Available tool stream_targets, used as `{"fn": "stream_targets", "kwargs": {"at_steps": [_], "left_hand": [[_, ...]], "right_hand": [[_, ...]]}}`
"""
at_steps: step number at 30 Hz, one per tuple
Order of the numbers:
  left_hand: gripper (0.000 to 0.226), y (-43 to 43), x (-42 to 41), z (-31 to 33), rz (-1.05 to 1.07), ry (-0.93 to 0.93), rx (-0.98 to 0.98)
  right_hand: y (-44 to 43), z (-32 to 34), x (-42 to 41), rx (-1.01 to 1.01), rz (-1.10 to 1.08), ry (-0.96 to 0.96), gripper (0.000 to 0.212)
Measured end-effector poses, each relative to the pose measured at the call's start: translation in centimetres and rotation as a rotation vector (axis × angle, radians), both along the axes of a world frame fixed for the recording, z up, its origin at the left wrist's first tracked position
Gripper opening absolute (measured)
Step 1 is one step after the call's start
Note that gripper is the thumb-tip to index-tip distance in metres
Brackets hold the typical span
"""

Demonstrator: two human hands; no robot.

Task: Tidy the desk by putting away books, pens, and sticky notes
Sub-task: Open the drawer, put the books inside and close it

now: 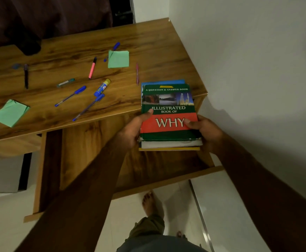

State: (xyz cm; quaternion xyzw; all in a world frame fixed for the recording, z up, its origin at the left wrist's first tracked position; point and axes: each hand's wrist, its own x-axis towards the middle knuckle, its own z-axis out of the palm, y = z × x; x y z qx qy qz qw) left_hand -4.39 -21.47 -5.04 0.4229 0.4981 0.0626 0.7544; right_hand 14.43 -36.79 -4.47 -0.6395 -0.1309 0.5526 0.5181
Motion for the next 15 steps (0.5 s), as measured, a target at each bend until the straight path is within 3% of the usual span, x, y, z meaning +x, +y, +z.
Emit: {"fn": "stream_targets", "kwargs": {"at_steps": [6,15], "left_hand": [[0.049,-4.7,-1.7,-0.6,0.035,-0.112,0.145],[0.042,-12.8,-4.8,-2.2,0.103,-0.119,0.084]], "right_hand": [[-4.8,1.3,-2.3,0.005,0.011,0.005,0.030],[-12.2,0.1,-4.6,-0.068,0.062,-0.031,0.034]]}}
